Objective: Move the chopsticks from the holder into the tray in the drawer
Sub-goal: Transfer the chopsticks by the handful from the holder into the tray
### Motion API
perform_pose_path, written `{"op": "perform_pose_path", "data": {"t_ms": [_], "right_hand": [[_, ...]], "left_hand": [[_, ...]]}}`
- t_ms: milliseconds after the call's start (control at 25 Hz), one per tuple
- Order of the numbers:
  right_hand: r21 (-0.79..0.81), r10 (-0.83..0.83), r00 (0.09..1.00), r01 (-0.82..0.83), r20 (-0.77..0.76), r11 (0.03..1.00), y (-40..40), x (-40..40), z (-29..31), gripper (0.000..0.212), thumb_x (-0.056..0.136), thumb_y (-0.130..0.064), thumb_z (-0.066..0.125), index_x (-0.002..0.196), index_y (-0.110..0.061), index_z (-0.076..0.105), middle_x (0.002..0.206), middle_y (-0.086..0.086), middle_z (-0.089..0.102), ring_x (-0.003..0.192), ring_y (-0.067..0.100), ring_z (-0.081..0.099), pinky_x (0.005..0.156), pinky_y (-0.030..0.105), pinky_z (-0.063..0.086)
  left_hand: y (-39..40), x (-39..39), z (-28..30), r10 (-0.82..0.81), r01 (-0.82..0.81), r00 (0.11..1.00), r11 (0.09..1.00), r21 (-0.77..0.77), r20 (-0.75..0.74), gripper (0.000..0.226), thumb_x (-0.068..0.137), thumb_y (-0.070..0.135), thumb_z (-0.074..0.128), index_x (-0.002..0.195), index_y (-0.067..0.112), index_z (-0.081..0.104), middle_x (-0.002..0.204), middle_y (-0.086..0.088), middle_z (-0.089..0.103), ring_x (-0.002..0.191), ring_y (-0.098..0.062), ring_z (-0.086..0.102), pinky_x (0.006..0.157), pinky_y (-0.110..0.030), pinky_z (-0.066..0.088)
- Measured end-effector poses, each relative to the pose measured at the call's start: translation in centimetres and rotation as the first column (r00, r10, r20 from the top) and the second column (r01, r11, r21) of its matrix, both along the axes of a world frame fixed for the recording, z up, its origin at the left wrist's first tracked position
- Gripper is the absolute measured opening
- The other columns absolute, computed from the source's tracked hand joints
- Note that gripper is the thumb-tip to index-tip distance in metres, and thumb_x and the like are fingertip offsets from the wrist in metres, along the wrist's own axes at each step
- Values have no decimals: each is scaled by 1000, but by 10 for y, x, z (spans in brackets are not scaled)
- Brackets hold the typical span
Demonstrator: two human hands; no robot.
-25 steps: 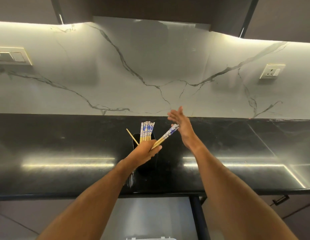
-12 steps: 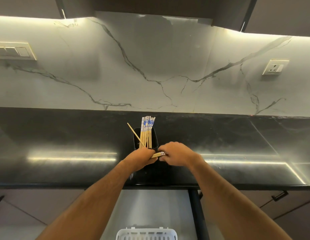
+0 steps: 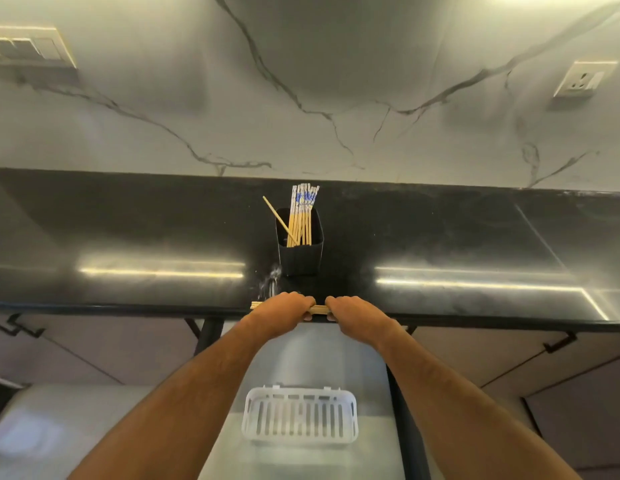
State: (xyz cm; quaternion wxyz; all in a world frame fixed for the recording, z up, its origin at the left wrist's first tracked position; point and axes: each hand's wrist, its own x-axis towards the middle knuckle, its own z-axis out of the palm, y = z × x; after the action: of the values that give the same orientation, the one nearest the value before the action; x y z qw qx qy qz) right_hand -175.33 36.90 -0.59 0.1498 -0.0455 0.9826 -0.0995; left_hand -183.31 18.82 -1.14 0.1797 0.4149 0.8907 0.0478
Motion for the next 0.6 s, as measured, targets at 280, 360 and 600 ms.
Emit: {"op": "perform_pose_path", "data": {"t_ms": [280,360,600], "right_hand": [[31,-17,996,14,89,999,-47,63,-73,31,99,-13,60,130,-15,55,123,9,64,105,25,64,93,34,53],[38,9,995,-12,100,999,-55,78,-92,36,100,-13,61,134,-13,53,128,9,63,111,26,64,97,35,52],[92,11,994,-22,113,996,-64,113,-140,35,101,-8,54,136,-12,52,130,11,64,112,30,65,96,38,54]], "left_hand": [[-33,71,-80,67,-66,992,998,-5,109,9,97,15,61,103,22,61,96,-1,68,85,-19,65,83,-34,56],[-46,88,-104,65,-66,988,998,1,143,11,100,17,59,110,20,60,101,-4,68,88,-22,65,84,-36,56],[-73,120,-142,99,-101,987,995,7,129,15,102,16,53,112,15,64,111,-7,69,98,-27,67,86,-38,54]]}}
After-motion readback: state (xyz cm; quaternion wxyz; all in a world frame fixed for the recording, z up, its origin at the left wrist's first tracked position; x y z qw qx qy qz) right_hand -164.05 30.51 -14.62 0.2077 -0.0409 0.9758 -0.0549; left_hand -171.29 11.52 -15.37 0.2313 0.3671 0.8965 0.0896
